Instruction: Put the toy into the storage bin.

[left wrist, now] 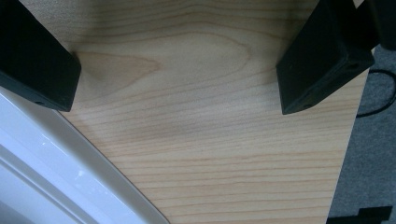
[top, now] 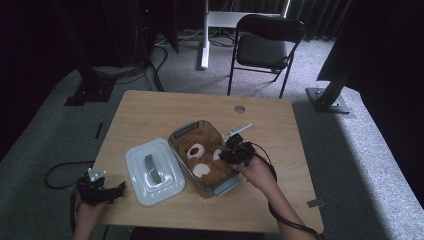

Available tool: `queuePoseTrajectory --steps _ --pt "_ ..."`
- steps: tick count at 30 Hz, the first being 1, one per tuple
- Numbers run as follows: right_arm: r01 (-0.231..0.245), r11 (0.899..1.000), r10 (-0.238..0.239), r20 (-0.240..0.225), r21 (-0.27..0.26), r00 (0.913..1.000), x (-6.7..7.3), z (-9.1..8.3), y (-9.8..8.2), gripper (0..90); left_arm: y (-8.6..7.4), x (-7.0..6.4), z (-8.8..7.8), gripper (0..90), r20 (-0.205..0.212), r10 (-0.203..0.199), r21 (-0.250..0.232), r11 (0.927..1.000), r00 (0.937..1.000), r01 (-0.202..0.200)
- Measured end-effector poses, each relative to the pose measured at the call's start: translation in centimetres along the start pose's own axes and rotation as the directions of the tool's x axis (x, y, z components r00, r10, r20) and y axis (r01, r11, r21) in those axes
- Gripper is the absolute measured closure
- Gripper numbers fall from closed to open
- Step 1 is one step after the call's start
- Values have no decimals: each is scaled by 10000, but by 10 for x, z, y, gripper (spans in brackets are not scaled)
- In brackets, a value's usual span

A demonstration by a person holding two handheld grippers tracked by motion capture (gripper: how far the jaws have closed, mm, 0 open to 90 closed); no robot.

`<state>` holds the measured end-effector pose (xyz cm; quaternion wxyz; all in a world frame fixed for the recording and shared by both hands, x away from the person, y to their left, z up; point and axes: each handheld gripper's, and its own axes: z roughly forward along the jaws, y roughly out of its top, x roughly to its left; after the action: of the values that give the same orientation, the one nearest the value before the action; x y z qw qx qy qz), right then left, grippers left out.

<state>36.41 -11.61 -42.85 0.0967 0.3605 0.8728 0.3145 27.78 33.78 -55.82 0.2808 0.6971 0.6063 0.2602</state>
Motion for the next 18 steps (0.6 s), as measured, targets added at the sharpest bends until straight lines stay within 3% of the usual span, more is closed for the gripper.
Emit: queuePoseTrajectory --steps 2,3,5,6,8,12,15,18 --pt "-76 9975 62 -207 -703 9998 -2 -14 0 661 0 0 0 3 -22 -40 1 10000 10000 40" --pt "-142 9944 117 -238 -1050 9996 -3 -21 1 647 0 -1 0 3 -30 -50 -4 10000 10000 50" --pt "-184 9888 196 60 -1478 9998 -6 -30 1 557 0 -1 0 3 -33 -46 9 10000 10000 46" --pt "-353 9834 414 306 -1782 9987 -11 -34 0 459 0 -1 0 3 -24 -51 -2 10000 10000 51" --pt "-714 9790 802 388 -1910 9960 -19 -37 -1 401 0 -2 -1 3 4 -5 -10 10000 10000 5" --pt "-1352 9766 1497 770 -1673 9857 -36 -34 -6 244 3 -4 -3 4 -131 -162 339 9993 9998 166" --pt "-1838 9625 1992 602 -1996 9781 -47 -33 -10 171 7 -7 -8 3 -122 -229 371 9990 9997 234" --pt "-2183 9543 2402 892 -2040 9666 -56 -30 -16 127 9 -13 -10 3 33 -173 385 9991 9998 171"
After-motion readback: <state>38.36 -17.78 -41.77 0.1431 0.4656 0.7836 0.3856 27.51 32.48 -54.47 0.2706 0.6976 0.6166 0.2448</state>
